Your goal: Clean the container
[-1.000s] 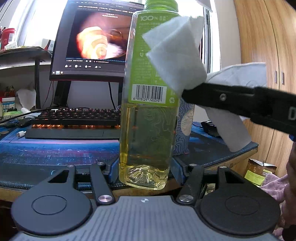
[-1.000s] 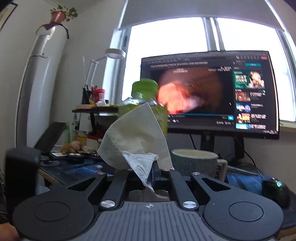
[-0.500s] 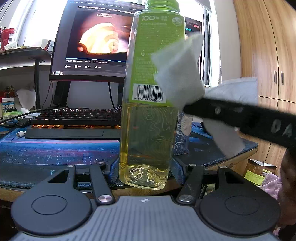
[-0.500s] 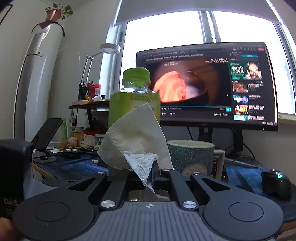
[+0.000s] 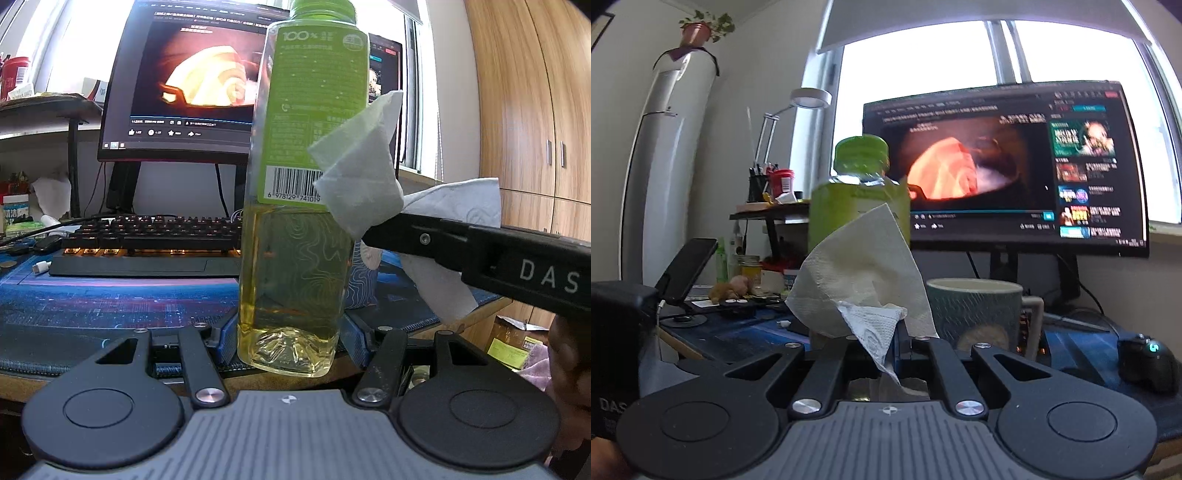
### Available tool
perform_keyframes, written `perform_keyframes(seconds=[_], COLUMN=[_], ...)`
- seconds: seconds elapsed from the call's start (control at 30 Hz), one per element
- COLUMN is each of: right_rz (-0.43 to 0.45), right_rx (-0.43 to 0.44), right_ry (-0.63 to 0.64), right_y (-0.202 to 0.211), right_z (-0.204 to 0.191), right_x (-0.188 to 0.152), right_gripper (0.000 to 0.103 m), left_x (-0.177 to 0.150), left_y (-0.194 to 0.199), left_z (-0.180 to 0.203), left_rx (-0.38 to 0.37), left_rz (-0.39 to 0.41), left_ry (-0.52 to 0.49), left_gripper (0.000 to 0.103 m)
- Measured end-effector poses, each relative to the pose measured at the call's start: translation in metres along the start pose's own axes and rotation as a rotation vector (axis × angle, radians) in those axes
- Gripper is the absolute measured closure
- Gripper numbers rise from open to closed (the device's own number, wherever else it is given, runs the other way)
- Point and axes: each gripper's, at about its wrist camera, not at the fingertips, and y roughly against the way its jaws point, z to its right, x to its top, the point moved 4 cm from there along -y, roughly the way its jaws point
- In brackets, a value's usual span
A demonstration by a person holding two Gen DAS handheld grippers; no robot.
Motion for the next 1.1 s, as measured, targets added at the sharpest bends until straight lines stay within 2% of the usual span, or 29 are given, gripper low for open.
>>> perform_keyframes(seconds=[0.4, 0.7, 1.1], right_rz=[0.046, -0.004, 0.037], right_rx=[0.023, -0.009, 0.018], right_ry=[0.041, 0.010, 0.046], right_y=[0.011, 0.000, 0.011], right_z=[-0.014, -0.001, -0.015], right_x=[0.014, 0.001, 0.013], right_gripper=[0.097, 0.097, 0.097], left_x=[0.002, 0.002, 0.001], left_y=[-0.001, -0.002, -0.001], left_z=[-0.001, 0.000, -0.001], left_rx=[-0.001, 0.001, -0.001], left_rz=[-0.002, -0.003, -0.003], left_ry=[0.005, 0.000, 0.001], left_gripper=[0.042, 0.042, 0.042])
